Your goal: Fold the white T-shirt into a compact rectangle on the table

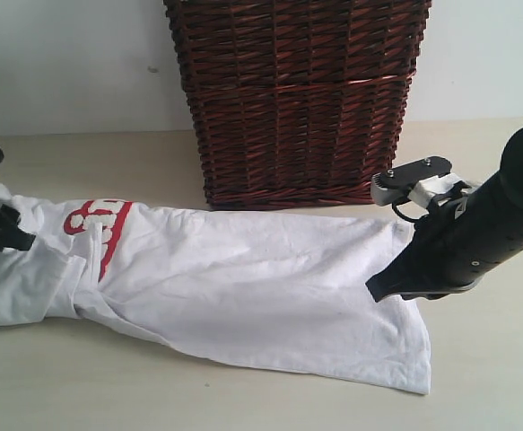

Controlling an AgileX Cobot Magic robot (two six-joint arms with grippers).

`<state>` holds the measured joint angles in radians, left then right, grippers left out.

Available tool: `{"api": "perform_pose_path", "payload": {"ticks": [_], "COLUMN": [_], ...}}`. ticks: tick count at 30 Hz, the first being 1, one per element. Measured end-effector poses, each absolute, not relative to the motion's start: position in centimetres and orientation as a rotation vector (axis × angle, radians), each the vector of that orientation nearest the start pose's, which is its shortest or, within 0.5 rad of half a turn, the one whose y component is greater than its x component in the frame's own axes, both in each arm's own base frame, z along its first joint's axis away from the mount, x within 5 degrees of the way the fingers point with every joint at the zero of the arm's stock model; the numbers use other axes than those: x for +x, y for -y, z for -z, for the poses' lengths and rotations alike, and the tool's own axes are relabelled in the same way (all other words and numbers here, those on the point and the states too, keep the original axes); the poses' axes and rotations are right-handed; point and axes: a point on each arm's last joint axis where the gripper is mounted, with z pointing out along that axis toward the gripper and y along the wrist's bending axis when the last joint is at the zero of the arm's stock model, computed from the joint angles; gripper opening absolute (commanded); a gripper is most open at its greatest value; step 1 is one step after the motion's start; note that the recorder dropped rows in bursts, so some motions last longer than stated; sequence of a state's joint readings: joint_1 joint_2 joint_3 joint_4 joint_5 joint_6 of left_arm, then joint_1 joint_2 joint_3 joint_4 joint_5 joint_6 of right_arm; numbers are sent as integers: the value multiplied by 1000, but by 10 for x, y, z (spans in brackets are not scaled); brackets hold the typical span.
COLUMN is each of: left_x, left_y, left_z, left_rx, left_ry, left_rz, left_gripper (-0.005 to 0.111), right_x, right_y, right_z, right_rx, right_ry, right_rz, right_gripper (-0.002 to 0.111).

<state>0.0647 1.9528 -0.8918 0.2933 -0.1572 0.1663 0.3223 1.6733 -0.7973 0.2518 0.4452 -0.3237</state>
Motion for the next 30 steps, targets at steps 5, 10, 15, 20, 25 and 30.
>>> {"api": "perform_pose_path", "payload": {"ticks": [5, 10, 15, 20, 25, 30], "left_x": [366, 367, 360, 351, 337, 323], "left_y": [-17, -17, -19, -22, -26, -29], "left_z": [-90, -91, -92, -114, -142, -148], "left_rx": [532, 535, 619, 644, 629, 630], "left_ry": [-2320, -2303, -2374, -2450, -2527, -2655], "left_rz": [-180, -181, -221, -262, -300, -313], "left_gripper": [1, 0, 0, 0, 0, 0], "right_x": [272, 272, 272, 272, 272, 271], "right_y": [-101, -101, -101, -101, -101, -101], "right_z": [-153, -153, -153, -152, -152, -152], "right_rx": [-607, -607, -607, -606, -610, -610], "right_ry": [-2733, -2733, -2733, -2738, -2743, -2750], "right_rz": [-206, -206, -206, -208, -210, -213], "right_gripper": [0, 0, 0, 0, 0, 0]}}
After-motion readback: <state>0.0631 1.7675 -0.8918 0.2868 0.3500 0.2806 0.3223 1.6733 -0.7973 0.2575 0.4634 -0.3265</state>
